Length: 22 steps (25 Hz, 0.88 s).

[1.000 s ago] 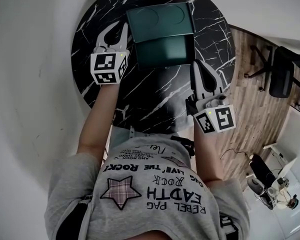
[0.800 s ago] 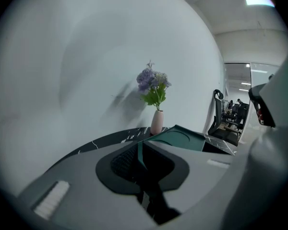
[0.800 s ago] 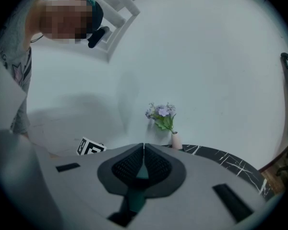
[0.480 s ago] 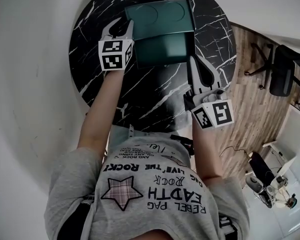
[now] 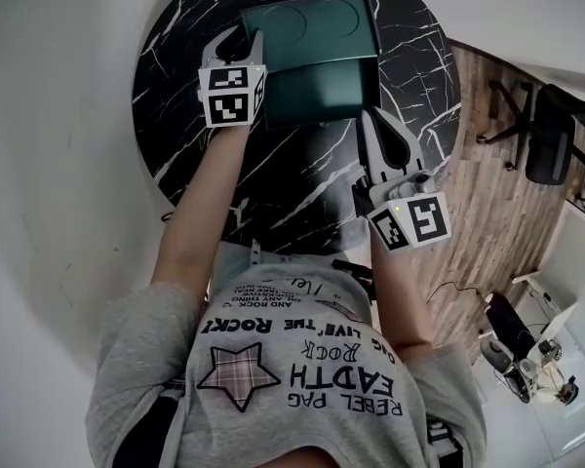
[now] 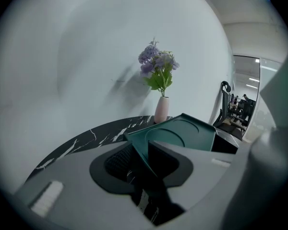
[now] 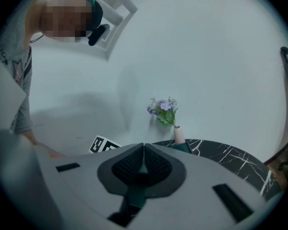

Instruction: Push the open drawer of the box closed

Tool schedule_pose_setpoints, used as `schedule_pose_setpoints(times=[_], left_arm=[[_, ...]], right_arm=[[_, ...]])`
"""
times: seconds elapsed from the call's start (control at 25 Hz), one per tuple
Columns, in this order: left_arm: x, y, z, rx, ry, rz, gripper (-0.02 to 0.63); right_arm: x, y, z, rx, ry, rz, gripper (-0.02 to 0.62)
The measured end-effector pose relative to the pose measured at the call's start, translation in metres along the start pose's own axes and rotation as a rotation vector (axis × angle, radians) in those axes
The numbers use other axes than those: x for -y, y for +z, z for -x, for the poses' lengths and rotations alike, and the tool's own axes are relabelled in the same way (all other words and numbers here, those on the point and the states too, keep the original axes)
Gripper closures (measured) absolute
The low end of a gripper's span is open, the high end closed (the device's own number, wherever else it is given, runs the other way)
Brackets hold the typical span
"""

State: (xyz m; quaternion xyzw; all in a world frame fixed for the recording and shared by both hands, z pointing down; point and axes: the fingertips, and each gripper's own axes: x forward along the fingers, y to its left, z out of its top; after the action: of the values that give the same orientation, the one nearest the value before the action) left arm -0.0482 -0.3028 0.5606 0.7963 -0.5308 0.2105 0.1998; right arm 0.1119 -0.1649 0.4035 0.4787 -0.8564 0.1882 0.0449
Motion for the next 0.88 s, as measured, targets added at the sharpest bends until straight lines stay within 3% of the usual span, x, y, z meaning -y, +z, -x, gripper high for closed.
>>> schedule_pose_setpoints(times=[0.44,0.88], left_arm=[[-0.001,-0.003,-0.003,-0.014,0.038,0.063,0.515],[-0.004,-0.004,-0.002,0.002,0.049,0.082,0.505]], right_arm=[[-0.011,-0.023,0.006,-0.061,0.014,-0.024,0.581],[-0.019,-0.126,-0.002,-0.384,0.055,-0.076,0.58]])
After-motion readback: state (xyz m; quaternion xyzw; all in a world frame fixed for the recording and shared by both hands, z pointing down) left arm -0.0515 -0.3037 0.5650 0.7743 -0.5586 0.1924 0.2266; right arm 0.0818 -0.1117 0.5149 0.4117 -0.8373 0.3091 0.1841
